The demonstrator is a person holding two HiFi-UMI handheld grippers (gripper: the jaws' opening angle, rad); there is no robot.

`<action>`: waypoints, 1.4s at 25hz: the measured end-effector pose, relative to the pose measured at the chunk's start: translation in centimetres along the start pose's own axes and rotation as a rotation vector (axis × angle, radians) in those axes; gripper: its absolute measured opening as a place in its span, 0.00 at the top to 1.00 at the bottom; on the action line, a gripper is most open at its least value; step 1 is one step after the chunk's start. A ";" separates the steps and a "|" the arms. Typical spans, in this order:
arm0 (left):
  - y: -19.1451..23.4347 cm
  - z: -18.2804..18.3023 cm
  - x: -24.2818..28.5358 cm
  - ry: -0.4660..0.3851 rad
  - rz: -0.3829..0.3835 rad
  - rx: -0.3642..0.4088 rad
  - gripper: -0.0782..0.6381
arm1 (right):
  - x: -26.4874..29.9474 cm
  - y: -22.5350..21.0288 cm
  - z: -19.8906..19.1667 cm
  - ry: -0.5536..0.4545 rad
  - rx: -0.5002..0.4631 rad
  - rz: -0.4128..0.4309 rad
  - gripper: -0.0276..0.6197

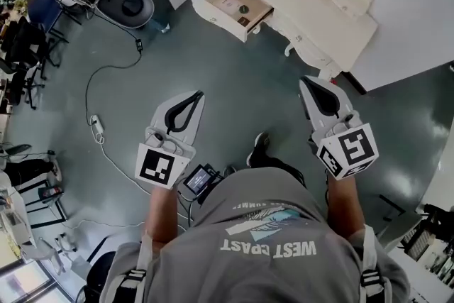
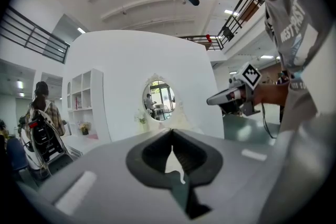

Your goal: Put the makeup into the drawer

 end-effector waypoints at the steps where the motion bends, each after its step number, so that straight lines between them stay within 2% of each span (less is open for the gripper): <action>1: 0.2 0.2 1.1 0.004 0.007 0.001 0.89 | 0.7 -1.1 0.1 -0.001 0.001 0.007 0.95; 9: 1.1 2.4 7.0 0.030 0.084 0.020 0.89 | 4.6 -8.1 0.6 -0.026 0.002 0.080 0.95; 16: 1.3 4.0 12.0 0.060 0.057 0.040 0.89 | 5.4 -12.9 0.0 -0.040 0.047 0.063 0.95; 24: 2.1 3.7 19.8 0.052 -0.084 0.057 0.89 | 6.0 -17.2 -1.6 -0.016 0.092 -0.039 0.95; 29: 4.6 4.0 24.7 0.024 -0.179 0.049 0.89 | 7.3 -19.6 -1.4 0.023 0.110 -0.131 0.95; 35: 9.2 4.1 28.4 -0.013 -0.226 0.042 0.89 | 11.5 -21.0 -0.4 0.037 0.103 -0.180 0.95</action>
Point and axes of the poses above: the fingertips, and each gripper's own axes: x forward along the fingers, y to its left, z out of its top, the point moved 6 cm from there along -x, backward along the fingers, and after that the axes turned 4 degrees about -z, right-handed, at the moved point
